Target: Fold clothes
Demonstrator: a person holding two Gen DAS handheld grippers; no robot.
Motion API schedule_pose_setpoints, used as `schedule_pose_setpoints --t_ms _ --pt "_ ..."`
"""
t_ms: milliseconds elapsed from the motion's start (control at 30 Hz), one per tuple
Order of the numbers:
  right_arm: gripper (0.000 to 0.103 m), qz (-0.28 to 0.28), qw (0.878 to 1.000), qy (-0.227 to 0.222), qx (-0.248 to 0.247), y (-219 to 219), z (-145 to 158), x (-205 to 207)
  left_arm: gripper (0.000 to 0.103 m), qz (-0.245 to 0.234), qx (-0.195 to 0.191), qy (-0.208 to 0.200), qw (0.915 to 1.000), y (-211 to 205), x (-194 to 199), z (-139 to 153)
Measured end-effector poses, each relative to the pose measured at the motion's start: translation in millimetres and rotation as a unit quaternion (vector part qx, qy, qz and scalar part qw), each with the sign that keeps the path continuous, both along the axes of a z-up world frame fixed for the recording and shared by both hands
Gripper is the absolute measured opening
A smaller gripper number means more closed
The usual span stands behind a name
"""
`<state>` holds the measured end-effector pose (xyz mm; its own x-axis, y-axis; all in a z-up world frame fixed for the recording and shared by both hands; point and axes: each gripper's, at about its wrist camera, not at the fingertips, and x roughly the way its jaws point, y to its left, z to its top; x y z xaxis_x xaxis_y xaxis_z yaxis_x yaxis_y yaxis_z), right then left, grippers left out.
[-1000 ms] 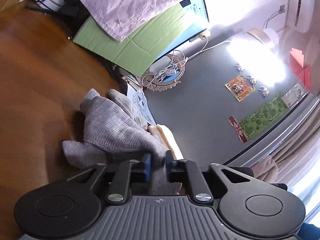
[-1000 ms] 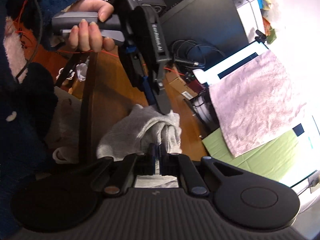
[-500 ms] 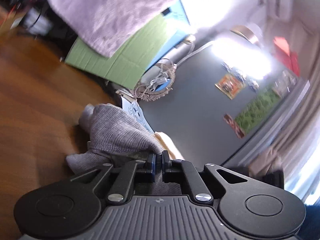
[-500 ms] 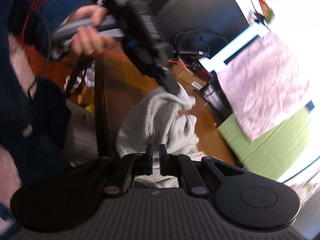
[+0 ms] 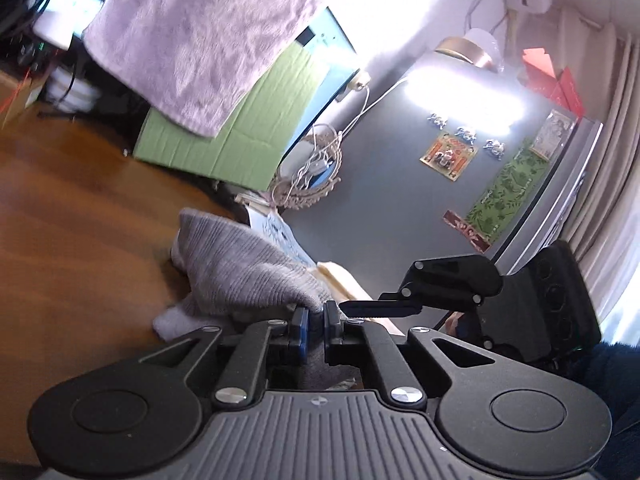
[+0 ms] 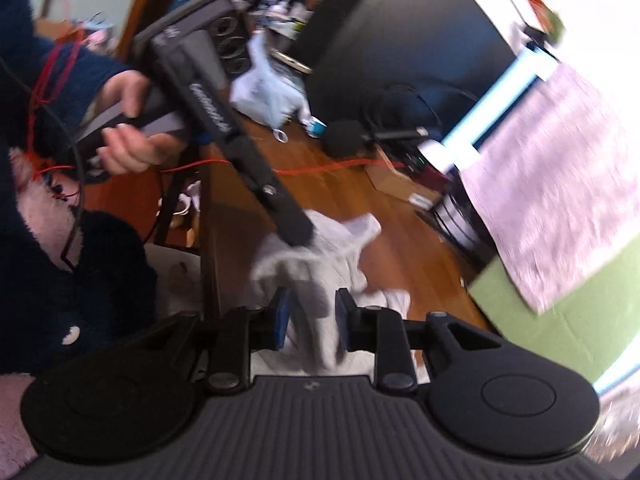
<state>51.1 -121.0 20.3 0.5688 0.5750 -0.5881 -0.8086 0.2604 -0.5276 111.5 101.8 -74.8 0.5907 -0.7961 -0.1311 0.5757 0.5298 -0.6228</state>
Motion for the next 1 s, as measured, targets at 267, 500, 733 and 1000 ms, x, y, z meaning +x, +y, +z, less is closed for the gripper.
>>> schedule_pose_setpoints --t_ms 267,500,733,1000 --pt "0.031 0.036 0.998 -0.040 -0.018 13.3 38.0 -4.7 0.005 -0.015 0.004 -0.011 0.9998 0.4 10.1 15.7" --pt "0.028 0.046 0.994 -0.061 -0.072 31.7 26.4 3.6 0.005 -0.033 0.006 -0.022 0.9992 -2.6 12.8 33.0" --pt "0.028 0.069 0.984 -0.126 -0.104 32.5 13.2 2.7 0.005 -0.059 0.031 -0.028 0.9974 -7.2 21.1 40.2" --pt "0.009 0.049 0.975 -0.190 -0.106 31.6 2.9 4.6 0.011 -0.057 -0.005 -0.011 0.9983 10.4 33.9 52.3"
